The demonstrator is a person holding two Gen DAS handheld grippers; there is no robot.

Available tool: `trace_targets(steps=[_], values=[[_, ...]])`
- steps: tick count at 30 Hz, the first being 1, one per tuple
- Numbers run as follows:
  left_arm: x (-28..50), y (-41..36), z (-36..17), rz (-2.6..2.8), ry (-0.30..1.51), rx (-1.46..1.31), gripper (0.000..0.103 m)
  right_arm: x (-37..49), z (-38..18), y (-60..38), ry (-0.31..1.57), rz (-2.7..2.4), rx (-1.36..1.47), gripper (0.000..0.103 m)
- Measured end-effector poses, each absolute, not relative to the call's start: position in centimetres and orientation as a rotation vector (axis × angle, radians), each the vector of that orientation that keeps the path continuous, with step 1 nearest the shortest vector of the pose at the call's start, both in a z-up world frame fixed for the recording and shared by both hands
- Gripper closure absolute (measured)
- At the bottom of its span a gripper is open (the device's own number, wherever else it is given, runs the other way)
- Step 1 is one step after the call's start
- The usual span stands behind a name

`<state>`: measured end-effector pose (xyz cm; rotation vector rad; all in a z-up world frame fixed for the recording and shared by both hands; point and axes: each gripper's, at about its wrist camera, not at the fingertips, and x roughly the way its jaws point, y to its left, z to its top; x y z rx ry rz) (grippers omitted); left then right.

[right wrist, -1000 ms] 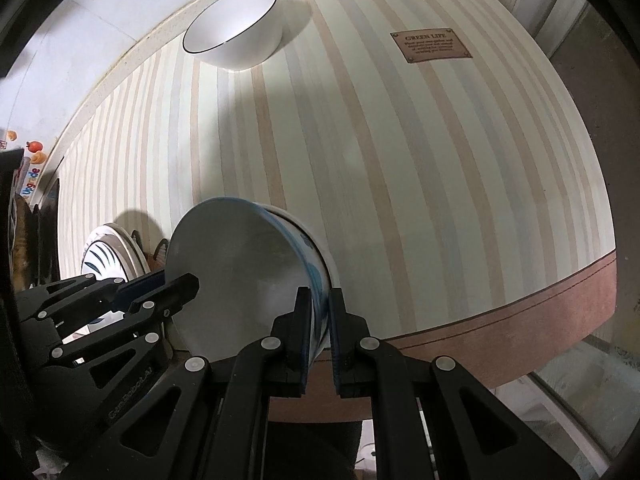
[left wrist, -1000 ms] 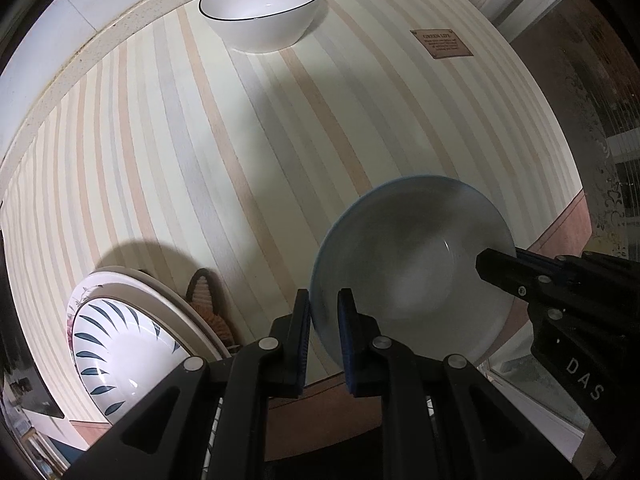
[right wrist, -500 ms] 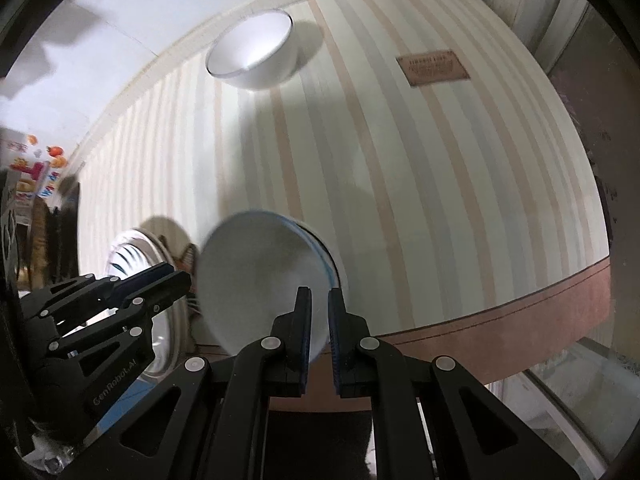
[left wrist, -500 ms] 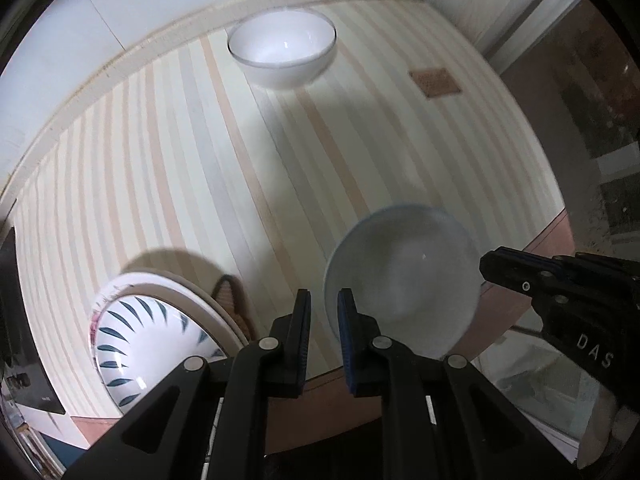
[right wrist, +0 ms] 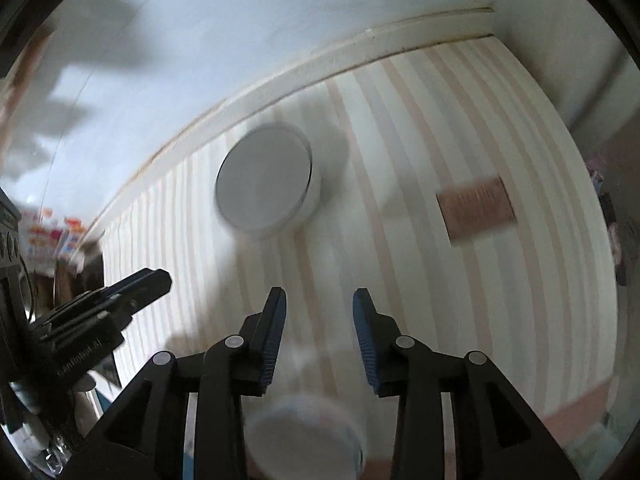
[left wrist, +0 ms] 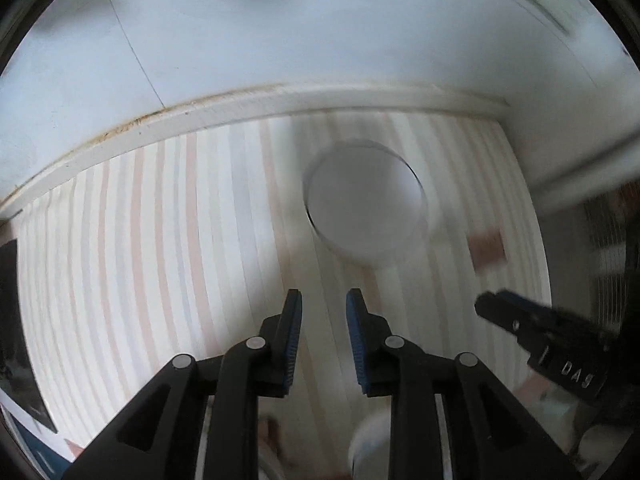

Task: Organize plates and bowls
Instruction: 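Open both tools and lift them off the nested bowls, then grip the rim of the nested white bowls with both tools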

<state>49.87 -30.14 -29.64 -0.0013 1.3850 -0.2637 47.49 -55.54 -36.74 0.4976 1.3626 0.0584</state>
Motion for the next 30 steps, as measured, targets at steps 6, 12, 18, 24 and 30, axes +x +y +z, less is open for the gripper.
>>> trace_targets(steps=[6,12,18,24,30], values=[[55.8,-30.2,-35.1,-0.244,1.490,-0.085,0.082,54.6,-41.7,-55.4,1.406,0.051,0.546,0.065],[57.3,-31.3,-39.0,-0.278,1.543,-0.103,0.086,57.5,-45.3,-54.0,1.461,0.048,0.508,0.090],[56.1,-32.0,-38.6,-0.273,1.520,-0.069,0.091,58.0,-45.4,-52.8,1.465,0.040,0.434,0.091],[54.3,-31.8,-35.8,-0.270,1.476,-0.036,0.091,57.3,-43.7,-52.3,1.446,0.061,0.428,0.092],[51.9,-31.5,-32.1,-0.287,1.425,-0.036,0.091,55.1,-39.8,-51.3,1.397,0.087,0.414,0.092]])
